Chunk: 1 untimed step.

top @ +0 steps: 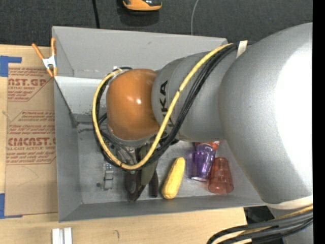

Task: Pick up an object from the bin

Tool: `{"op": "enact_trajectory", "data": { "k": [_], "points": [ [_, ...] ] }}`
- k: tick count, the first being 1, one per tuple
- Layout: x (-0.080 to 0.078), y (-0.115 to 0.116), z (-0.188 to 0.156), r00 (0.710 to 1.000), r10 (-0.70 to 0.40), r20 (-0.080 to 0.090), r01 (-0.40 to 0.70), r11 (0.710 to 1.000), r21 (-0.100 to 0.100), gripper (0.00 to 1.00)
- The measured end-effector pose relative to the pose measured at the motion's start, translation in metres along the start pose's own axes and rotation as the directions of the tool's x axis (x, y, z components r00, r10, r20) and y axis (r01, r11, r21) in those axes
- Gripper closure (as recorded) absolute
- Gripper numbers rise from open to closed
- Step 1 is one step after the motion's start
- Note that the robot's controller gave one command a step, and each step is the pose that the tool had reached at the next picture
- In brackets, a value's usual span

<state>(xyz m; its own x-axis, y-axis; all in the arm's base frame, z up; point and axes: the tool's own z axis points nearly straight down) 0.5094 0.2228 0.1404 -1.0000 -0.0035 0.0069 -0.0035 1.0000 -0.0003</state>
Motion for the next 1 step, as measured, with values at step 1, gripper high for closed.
{"op": "enact_trajectory", "data": {
  "k": [1],
  "points": [
    [-0.0020,-0.0011,-0.0047,1.000,0.002,0.007,-0.002,1.000,-0.002,0.00]
  ]
}}
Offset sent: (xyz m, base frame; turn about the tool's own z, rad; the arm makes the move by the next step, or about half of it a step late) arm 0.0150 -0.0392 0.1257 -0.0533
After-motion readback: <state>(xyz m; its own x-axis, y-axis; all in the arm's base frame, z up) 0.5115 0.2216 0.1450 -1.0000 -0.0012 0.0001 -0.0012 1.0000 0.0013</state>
